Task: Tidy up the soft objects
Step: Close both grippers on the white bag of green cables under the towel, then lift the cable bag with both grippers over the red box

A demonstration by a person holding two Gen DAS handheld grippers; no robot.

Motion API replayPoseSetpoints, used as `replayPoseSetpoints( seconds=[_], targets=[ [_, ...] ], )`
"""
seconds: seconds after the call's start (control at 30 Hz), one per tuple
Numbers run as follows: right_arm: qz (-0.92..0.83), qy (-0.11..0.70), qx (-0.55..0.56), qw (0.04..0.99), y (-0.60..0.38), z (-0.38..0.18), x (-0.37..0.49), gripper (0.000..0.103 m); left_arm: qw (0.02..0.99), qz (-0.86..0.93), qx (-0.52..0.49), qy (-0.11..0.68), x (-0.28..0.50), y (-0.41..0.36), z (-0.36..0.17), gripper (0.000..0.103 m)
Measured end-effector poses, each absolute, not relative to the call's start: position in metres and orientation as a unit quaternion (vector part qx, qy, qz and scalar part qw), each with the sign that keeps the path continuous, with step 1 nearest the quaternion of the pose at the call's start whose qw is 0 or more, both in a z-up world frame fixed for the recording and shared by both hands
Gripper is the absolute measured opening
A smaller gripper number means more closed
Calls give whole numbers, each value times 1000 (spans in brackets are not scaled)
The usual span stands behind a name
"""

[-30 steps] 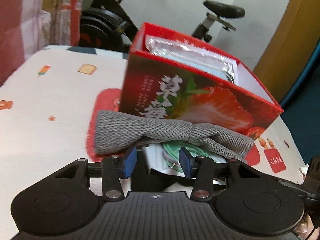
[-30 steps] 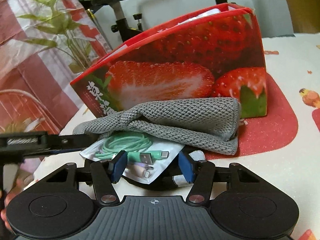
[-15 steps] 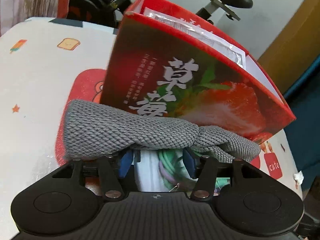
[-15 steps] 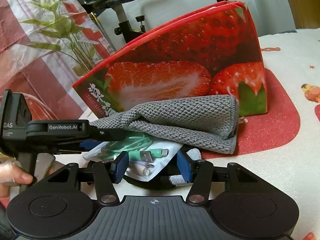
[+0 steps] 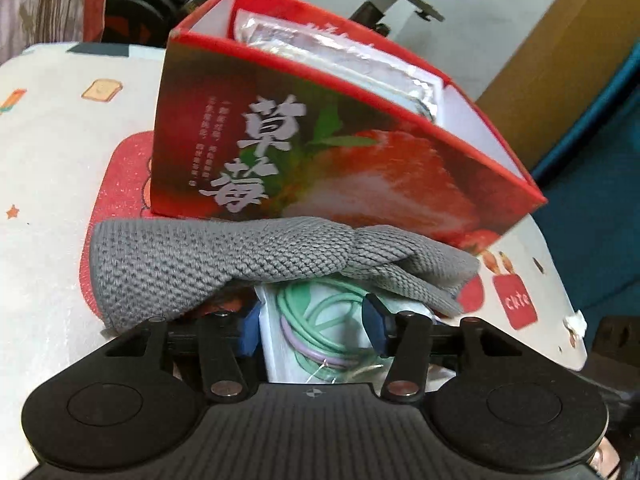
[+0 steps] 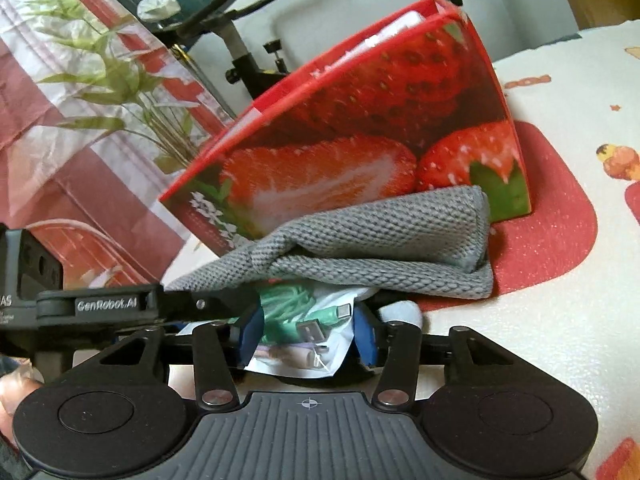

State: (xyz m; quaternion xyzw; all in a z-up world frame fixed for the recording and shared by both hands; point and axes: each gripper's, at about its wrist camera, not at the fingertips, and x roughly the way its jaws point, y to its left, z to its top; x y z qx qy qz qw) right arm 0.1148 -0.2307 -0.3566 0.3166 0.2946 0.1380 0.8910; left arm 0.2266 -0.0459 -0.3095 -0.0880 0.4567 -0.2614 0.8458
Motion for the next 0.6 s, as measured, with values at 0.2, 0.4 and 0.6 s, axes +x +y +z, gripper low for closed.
replayPoseSetpoints(
  seconds=[0.2,0.4,0.6],
  targets=[
    [148,305,300,892,-227,-344,103,44,851,-273,-78,441,200,-39,-294,51],
    [154,317,265,897,-217,-331,87,43,848,-271,-103,443,174,-27,-291,51],
    [156,330,249,897,-210,-322,70,43,840,-267,-150,448,151,-11,-295,51]
  ],
)
